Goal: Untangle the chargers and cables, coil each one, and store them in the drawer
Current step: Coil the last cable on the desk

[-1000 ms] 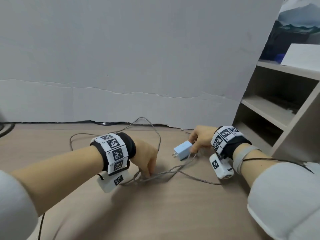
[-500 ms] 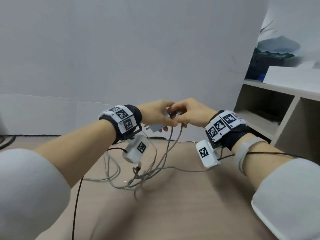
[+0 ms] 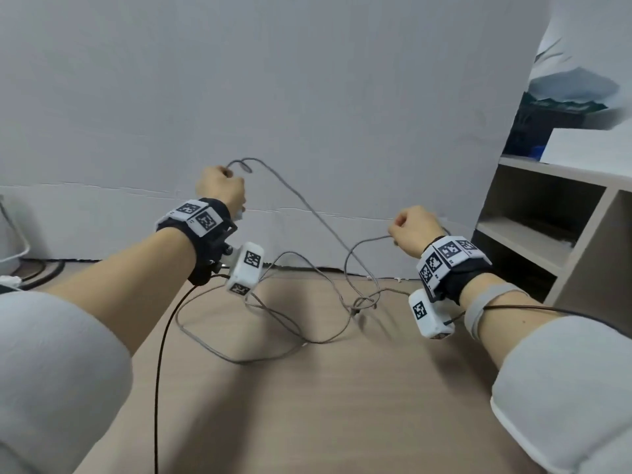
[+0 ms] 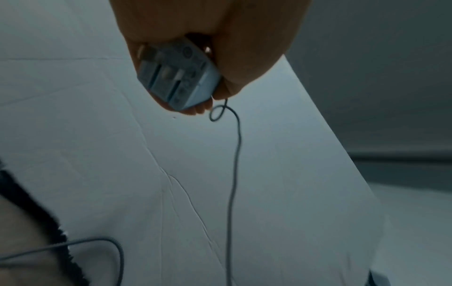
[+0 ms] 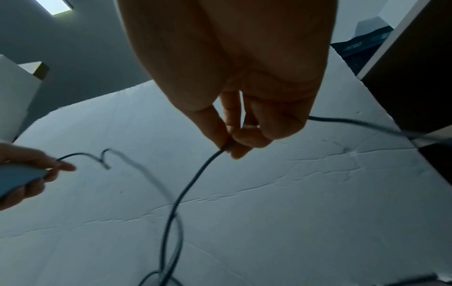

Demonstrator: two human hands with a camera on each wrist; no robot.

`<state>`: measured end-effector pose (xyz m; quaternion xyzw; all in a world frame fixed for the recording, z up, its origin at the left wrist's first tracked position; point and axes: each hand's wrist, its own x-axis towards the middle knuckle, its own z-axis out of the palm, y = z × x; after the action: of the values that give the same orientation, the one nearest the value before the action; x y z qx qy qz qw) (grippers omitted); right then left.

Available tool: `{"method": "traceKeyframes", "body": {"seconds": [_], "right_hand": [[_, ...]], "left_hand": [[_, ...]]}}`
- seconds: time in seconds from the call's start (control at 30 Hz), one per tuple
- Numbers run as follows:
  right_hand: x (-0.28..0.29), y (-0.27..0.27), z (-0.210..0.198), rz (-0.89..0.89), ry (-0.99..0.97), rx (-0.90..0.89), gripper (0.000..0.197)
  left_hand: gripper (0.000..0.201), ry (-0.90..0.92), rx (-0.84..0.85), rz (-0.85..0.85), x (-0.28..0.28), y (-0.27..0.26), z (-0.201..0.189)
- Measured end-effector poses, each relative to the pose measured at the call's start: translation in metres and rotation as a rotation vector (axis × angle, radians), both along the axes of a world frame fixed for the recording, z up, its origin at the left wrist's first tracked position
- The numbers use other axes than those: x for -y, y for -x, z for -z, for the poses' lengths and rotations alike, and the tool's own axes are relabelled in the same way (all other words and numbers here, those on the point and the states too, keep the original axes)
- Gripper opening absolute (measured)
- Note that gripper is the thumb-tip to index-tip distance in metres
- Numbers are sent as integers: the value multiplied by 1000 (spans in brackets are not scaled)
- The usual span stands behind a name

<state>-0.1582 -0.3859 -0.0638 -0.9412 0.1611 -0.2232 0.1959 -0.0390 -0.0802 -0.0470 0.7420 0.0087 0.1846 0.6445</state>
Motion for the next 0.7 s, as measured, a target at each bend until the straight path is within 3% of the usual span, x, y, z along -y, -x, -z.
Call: {"method": "traceKeyframes", "body": {"seconds": [0.17, 0.27, 0.4, 0.53, 0.63, 0.7], "right_hand": [[18, 2, 9, 110, 45, -54, 16], [20, 1, 12, 101, 69, -134, 15], [-7, -3, 10, 183, 148, -235, 36], [-56, -9, 5, -44, 121, -163, 56], [-79, -18, 15, -192, -31, -184, 70], [-87, -22, 21, -225, -220, -141, 93]], "left_hand": [[30, 131, -23, -153, -31, -19, 8], [27, 182, 46, -151, -32, -12, 2], [8, 142, 151, 84, -16, 9, -12], [8, 96, 224, 267, 5, 38, -31], [8, 93, 296, 349, 15, 59, -46], [8, 76, 350, 432, 15, 71, -56]]}}
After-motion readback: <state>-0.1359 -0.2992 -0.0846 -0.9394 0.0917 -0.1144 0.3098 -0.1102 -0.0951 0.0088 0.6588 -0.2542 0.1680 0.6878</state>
